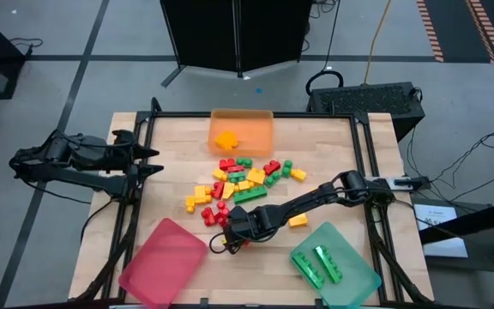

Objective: Sort blocks
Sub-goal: Put the red 2 stud game piece into the pink bin

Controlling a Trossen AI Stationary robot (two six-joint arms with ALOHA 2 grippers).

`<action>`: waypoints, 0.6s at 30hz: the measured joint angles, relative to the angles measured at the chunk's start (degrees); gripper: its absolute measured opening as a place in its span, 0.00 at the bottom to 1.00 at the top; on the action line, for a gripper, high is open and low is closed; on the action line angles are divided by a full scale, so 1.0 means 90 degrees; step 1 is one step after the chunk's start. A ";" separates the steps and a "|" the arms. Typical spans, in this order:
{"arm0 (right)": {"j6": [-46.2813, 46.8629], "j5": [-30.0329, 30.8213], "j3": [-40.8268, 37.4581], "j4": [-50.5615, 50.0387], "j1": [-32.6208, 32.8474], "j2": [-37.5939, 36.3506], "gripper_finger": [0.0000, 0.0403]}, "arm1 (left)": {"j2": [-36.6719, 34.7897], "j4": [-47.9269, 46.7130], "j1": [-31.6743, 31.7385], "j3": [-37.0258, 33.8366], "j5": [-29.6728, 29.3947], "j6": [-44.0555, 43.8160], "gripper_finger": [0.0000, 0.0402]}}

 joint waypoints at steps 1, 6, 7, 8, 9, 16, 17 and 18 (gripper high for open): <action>0.0000 0.0007 -0.0001 0.0014 0.0003 0.0002 0.28 | 0.0000 0.0000 0.0001 0.0000 -0.0001 0.0000 0.86; -0.0152 0.0005 0.0262 -0.0093 0.0003 0.0013 0.28 | 0.0000 -0.0002 0.0002 0.0000 0.0007 0.0005 0.86; -0.0227 -0.0011 0.0406 -0.0168 -0.0002 0.0038 0.28 | 0.0000 -0.0002 0.0001 0.0000 0.0012 0.0005 0.86; -0.0322 -0.0005 0.0582 -0.0222 -0.0002 0.0061 0.28 | 0.0000 -0.0002 0.0000 0.0000 0.0020 0.0007 0.86; -0.0431 0.0020 0.0792 -0.0275 -0.0009 0.0068 0.28 | 0.0000 -0.0007 0.0002 0.0000 0.0028 0.0007 0.86; -0.1288 0.0810 0.2468 -0.0477 -0.0031 0.0015 0.28 | 0.0000 -0.0015 0.0002 0.0002 0.0036 0.0028 0.86; -0.1485 0.0922 0.2655 -0.0385 -0.0038 0.0019 0.28 | 0.0000 -0.0015 0.0002 0.0002 0.0040 0.0107 0.86; -0.1666 0.1010 0.2800 -0.0206 -0.0051 0.0018 0.28 | 0.0000 -0.0012 0.0002 0.0002 0.0052 0.0142 0.86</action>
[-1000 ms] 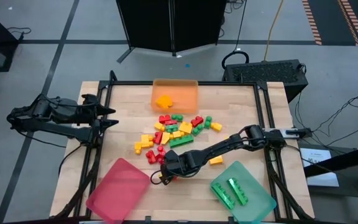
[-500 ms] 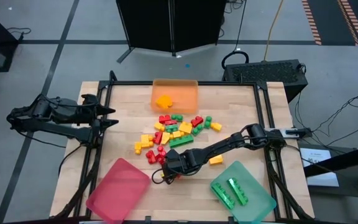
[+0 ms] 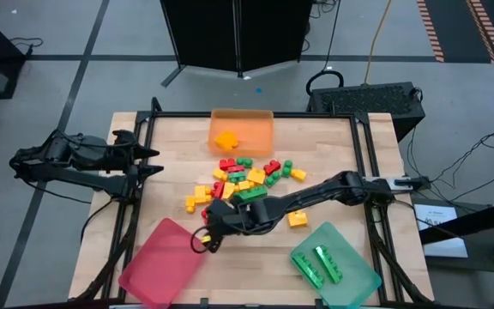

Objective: Sort blocks
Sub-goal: Put the red 2 stud game piece into the pink bin

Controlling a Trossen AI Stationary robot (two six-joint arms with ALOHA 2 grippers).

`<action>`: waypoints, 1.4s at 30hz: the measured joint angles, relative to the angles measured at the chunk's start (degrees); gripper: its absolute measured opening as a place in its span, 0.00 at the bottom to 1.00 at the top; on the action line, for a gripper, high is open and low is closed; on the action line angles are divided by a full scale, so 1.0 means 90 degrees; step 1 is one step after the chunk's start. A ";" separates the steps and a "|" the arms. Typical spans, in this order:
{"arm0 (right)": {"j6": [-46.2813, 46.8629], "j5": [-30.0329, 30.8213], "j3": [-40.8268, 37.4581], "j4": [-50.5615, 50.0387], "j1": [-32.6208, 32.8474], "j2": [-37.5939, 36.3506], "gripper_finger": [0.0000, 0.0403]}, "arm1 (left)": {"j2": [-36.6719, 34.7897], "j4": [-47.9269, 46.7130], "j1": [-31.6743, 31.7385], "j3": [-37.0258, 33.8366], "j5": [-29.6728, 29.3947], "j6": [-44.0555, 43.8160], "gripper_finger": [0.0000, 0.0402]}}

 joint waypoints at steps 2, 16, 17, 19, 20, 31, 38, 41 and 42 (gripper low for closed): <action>-0.0355 0.0013 0.0109 0.0663 -0.0040 -0.0019 0.28 | 0.0000 -0.0002 -0.0001 0.0000 0.0005 0.0019 0.86; -0.1332 -0.1212 0.0098 0.3658 -0.0094 0.1058 0.28 | 0.0000 0.0000 -0.0002 0.0000 0.0008 0.0024 0.86; -0.1354 -0.1295 0.0098 0.3814 -0.0097 0.1149 0.28 | 0.0000 0.0000 0.0000 0.0000 0.0008 0.0025 0.86; -0.1374 -0.1430 0.0098 0.4105 -0.0111 0.1271 0.28 | 0.0000 0.0000 0.0000 0.0000 0.0008 0.0028 0.86; -0.1377 -0.1504 0.0102 0.4262 -0.0120 0.1329 0.28 | 0.0000 -0.0002 0.0000 0.0000 0.0008 0.0028 0.86; -0.1837 -0.2306 0.0955 0.4720 -0.0160 0.2139 0.28 | -0.0002 0.0002 -0.0002 0.0000 0.0008 -0.0013 0.86; -0.1801 -0.2461 0.1210 0.4178 -0.0180 0.2470 0.28 | -0.0002 0.0003 -0.0001 0.0000 0.0008 -0.0028 0.86; -0.1887 -0.2565 0.1225 0.3918 -0.0182 0.2432 0.28 | -0.0002 0.0005 0.0000 0.0000 0.0008 -0.0031 0.86; -0.1952 -0.2568 0.1225 0.3867 -0.0182 0.2430 0.28 | -0.0002 0.0005 0.0000 0.0000 0.0008 -0.0031 0.86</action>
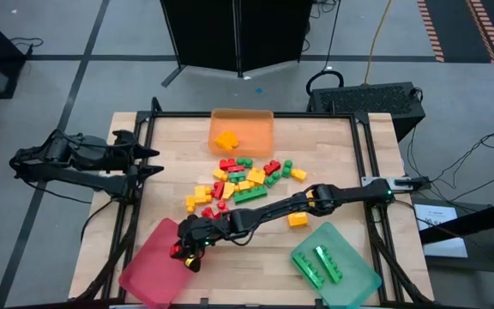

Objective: Sort blocks
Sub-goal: Put the red 2 stud game piece into the pink bin

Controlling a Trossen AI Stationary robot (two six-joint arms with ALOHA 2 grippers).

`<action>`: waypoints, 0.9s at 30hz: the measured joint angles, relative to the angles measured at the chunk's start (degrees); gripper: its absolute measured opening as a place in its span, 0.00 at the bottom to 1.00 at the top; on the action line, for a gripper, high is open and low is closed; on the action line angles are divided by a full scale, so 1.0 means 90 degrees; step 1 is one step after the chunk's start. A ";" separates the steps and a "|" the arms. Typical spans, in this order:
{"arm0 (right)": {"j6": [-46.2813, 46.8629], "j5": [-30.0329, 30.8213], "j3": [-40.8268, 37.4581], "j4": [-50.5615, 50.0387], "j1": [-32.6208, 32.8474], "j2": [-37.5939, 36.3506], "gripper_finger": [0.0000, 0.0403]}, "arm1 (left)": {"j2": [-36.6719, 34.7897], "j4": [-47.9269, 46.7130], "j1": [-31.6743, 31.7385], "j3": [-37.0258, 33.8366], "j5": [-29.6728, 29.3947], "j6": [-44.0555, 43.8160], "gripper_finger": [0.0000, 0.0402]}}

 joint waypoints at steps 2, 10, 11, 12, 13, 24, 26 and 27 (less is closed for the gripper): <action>-0.0135 0.0011 0.0000 -0.0067 0.0006 0.0008 0.28 | 0.0000 0.0000 0.0000 0.0000 0.0000 0.0000 0.86; -0.0064 0.0056 -0.0002 -0.0037 0.0019 0.0007 0.64 | 0.0000 0.0000 -0.0002 0.0000 0.0000 0.0000 0.86; -0.0022 0.0055 -0.0002 -0.0039 0.0004 -0.0005 0.66 | 0.0000 0.0000 -0.0002 0.0000 0.0000 0.0000 0.86; -0.0006 0.0058 -0.0002 -0.0047 -0.0017 -0.0027 0.68 | 0.0000 0.0000 -0.0002 0.0000 0.0000 0.0000 0.86; -0.0003 0.0065 -0.0002 -0.0085 -0.0042 -0.0093 0.68 | 0.0000 0.0000 0.0000 0.0000 0.0000 0.0000 0.86; 0.0910 0.2260 0.0005 -0.4690 -0.0270 -0.1735 0.55 | 0.0002 -0.0007 0.0000 0.0000 0.0002 0.0004 0.86; 0.1365 0.2492 0.0005 -0.5536 -0.0257 -0.1830 0.54 | 0.0002 -0.0008 -0.0001 0.0000 0.0001 0.0045 0.86; 0.1571 0.2497 0.0005 -0.5843 -0.0240 -0.1836 0.53 | 0.0002 -0.0010 -0.0001 0.0000 0.0001 0.0055 0.86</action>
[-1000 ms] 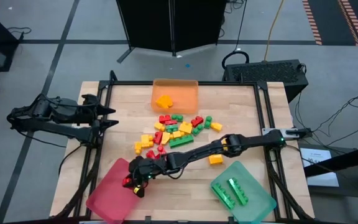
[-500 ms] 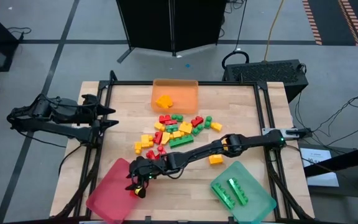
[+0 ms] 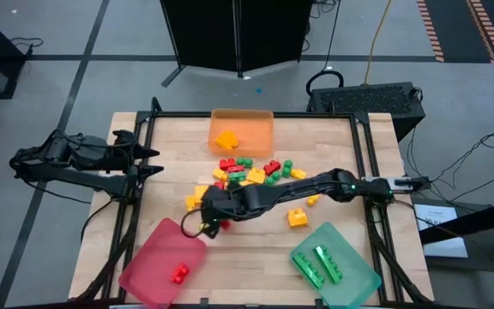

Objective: Sort blocks
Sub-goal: Put the red 2 stud game piece into the pink bin

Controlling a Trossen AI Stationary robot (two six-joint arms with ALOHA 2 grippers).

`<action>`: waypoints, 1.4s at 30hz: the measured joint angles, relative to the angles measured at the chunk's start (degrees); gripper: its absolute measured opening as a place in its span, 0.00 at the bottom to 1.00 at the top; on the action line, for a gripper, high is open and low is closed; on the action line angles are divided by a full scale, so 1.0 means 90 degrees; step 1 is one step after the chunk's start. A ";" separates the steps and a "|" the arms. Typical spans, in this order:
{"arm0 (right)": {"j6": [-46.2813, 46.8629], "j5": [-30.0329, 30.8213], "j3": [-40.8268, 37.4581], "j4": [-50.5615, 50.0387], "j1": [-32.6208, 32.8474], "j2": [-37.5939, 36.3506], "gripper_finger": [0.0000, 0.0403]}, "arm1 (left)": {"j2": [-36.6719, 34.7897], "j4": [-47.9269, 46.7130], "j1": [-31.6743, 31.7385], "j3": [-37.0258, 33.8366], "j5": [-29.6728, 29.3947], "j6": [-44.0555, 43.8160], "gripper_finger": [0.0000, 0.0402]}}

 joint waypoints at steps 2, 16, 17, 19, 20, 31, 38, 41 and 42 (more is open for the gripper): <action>0.0253 -0.0203 -0.0005 -0.0297 0.0040 0.0048 0.53 | 0.0000 0.0000 -0.0001 0.0000 -0.0001 0.0001 0.86; 0.1070 -0.0782 -0.0012 -0.0191 0.0184 0.0981 0.55 | 0.0000 -0.0312 -0.0001 0.0000 0.0001 0.0010 0.86; 0.1077 -0.0784 -0.0012 -0.0195 0.0172 0.1031 0.55 | 0.0000 -0.0316 0.0000 0.0000 0.0001 0.0011 0.86; 0.1150 -0.0827 -0.0012 -0.0210 0.0149 0.1126 0.55 | 0.0000 -0.0316 0.0000 0.0000 0.0001 0.0009 0.86; 0.1197 -0.0876 -0.0012 -0.0201 0.0144 0.1162 0.55 | 0.0000 -0.0313 -0.0001 0.0000 0.0001 0.0009 0.86; 0.1500 -0.0750 -0.0005 -0.0251 0.0133 0.1292 0.27 | 0.0000 -0.0313 0.0001 0.0000 0.0001 0.0013 0.86; 0.1506 -0.0912 -0.0002 -0.0219 0.0165 0.1266 0.05 | 0.0000 -0.0313 -0.0001 0.0000 0.0001 0.0013 0.86; 0.1493 -0.1120 -0.0007 -0.0247 0.0222 0.1174 0.03 | 0.0000 -0.0313 -0.0001 0.0000 0.0001 0.0013 0.86; 0.1485 -0.1149 -0.0012 -0.0258 0.0256 0.1110 0.02 | 0.0000 -0.0313 0.0001 0.0000 0.0001 0.0013 0.86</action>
